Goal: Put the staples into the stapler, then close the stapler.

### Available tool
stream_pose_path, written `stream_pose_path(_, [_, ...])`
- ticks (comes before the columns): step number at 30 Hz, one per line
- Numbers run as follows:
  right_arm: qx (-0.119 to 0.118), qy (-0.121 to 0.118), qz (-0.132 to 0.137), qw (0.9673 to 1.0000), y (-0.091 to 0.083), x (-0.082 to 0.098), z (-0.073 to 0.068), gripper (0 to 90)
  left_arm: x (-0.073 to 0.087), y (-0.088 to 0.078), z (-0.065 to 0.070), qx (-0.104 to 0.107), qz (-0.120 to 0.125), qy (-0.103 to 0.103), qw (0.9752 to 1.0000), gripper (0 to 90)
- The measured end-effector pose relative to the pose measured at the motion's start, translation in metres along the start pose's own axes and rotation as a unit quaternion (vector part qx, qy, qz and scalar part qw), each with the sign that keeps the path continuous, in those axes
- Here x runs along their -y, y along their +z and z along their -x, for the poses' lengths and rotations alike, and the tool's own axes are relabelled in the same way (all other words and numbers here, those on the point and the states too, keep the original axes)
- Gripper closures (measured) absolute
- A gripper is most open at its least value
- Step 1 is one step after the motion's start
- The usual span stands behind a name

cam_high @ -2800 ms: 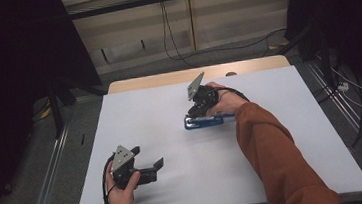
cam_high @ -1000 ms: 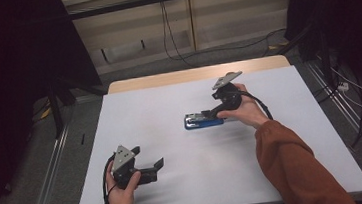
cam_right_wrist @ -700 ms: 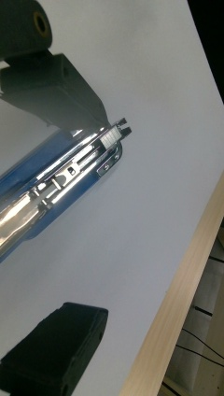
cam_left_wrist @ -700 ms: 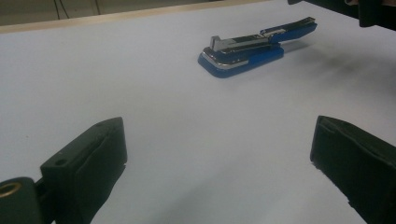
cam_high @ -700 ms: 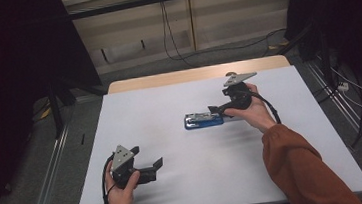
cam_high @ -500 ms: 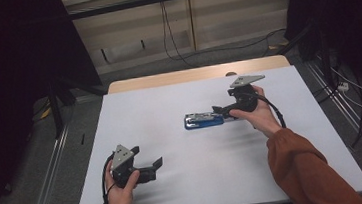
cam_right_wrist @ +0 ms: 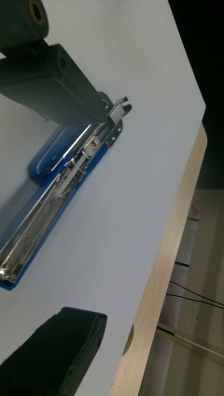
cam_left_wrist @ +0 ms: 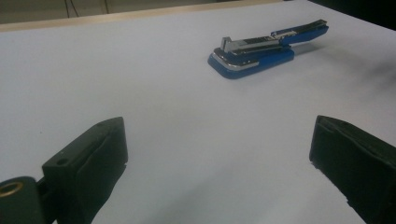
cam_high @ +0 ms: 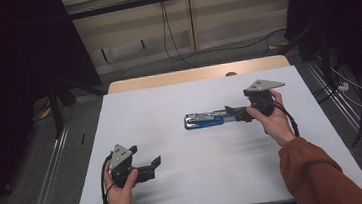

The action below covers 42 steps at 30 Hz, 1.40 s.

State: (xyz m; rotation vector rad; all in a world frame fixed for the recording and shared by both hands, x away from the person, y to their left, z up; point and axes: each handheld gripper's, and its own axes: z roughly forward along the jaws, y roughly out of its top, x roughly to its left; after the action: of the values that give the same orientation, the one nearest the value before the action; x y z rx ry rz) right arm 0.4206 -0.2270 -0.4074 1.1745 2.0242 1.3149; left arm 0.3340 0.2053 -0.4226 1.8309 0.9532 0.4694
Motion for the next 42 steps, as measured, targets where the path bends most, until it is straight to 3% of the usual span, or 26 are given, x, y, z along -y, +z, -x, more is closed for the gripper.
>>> stream_pose_path(4, [0.01,0.0,-0.004,0.9999,-0.009,0.01,0.0,5.0,-0.005,-0.001,0.0,0.001,0.022,0.006,0.9997,4.9])
stream_pose_path(7, [0.013,0.004,-0.007,0.9999,-0.015,0.018,0.0,4.9,-0.005,0.002,-0.001,0.009,0.02,-0.013,0.9997,4.8])
stream_pose_path(15, [0.02,0.01,-0.003,0.9997,-0.028,0.034,0.003,4.2,-0.006,0.012,-0.005,0.003,0.004,-0.018,0.9998,4.3])
stream_pose_path(22, [0.028,0.009,-0.005,0.9996,-0.033,0.041,0.005,4.2,-0.013,0.022,-0.008,-0.007,-0.003,-0.007,0.9999,4.0])
stream_pose_path(29, [0.025,0.011,-0.002,0.9996,-0.033,0.043,0.007,4.0,-0.024,0.036,-0.007,0.001,0.005,0.012,0.9999,5.4])
stream_pose_path(36, [0.023,-0.001,-0.012,0.9997,-0.032,0.044,0.008,4.3,-0.039,0.052,-0.004,0.027,0.019,0.016,0.9993,6.8])
stream_pose_path(42, [0.032,-0.009,-0.013,0.9994,-0.036,0.044,0.012,5.1,-0.046,0.065,-0.002,0.029,0.018,0.017,0.9993,7.4])
